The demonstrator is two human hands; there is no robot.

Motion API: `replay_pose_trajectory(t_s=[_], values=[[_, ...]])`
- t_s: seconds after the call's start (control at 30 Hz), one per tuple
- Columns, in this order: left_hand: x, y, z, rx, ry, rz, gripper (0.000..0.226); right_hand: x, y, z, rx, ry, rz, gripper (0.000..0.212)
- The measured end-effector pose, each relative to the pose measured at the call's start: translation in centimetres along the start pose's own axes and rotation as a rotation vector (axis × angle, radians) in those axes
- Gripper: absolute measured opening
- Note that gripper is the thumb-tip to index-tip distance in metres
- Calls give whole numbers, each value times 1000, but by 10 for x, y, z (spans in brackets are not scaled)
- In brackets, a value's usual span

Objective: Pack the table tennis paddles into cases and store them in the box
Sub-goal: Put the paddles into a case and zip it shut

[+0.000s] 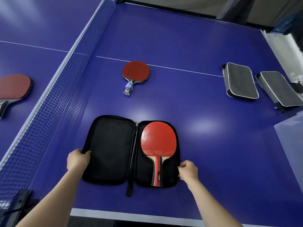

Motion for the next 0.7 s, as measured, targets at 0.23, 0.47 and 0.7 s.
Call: replay_pose_trajectory(t_s=[0.23,0.47,0.7], values=[[-27,-33,34,-29,246,267,19,-1,-5,5,-70,-56,-51,10],[-81,-22,126,60,523,314,14,57,-23,63,-82,-411,-466,10],[-132,19,189,139,768,134,30,126,-8,130,438,-597,-504,30]])
Point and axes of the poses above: each hand's wrist, its own z-axis away from the middle knuckle, its own y-axis out of the palm, x = y × z, the point moved 5 cm from there along -z, towards the middle knuckle, and after that the axes turned 8 degrees about y, right-handed, at the moved point
